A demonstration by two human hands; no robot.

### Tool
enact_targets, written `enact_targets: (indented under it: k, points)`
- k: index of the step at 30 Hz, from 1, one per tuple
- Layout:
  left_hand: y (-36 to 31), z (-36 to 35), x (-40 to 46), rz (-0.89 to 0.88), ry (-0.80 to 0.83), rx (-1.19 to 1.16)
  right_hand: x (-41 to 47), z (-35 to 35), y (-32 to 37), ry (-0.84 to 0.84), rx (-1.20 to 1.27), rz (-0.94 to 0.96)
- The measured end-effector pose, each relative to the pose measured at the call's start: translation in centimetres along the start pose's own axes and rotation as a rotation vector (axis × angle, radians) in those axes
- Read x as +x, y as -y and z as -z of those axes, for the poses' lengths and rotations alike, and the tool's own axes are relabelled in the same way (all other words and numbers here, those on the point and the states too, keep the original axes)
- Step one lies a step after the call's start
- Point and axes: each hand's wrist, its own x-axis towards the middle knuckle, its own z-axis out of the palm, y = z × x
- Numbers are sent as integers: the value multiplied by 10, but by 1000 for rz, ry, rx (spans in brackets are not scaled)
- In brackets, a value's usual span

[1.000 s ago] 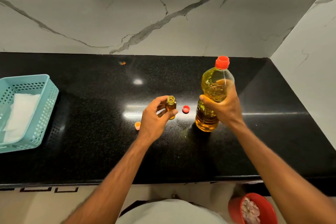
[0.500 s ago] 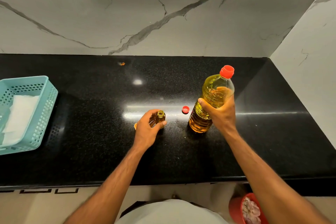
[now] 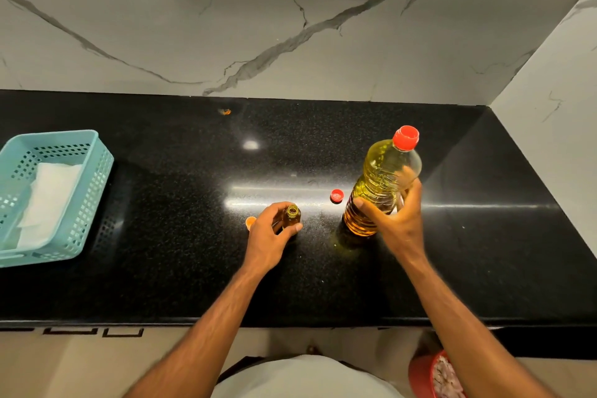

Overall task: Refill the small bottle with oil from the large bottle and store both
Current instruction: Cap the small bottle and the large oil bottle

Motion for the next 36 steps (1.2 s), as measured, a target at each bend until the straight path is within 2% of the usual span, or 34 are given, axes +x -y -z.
enact_targets:
  k: [6,8,13,17,20,24,26,30,36]
  points:
    - [8,0,-4,-2,43,-6,-75,1,-10,-237,80,-107]
    - [11,-1,-6,4,54,-23,-100,1,-2,-202,23,-64]
    - [7,-8,-7,-32,8,-7,-90,-20,48,124,-181,301]
    - [12,-5,-19,-68,-9,14,-37,-60,86,299,-265,406]
    - [18,2,-33,-74,-15,21,1,-102,94,486,-365,381]
    - [23,10,-45,-35,-5,-12,42,-158,81,910,-688,233]
    - [26,14,-48,-38,-8,-16,50,-180,68,1040,-803,216]
    - [28,22,-53,-34,-3,-6,50,-207,44,1191,-1018,273]
    - [31,33,-56,-27,11,12,39,-222,35,1297,-1020,326]
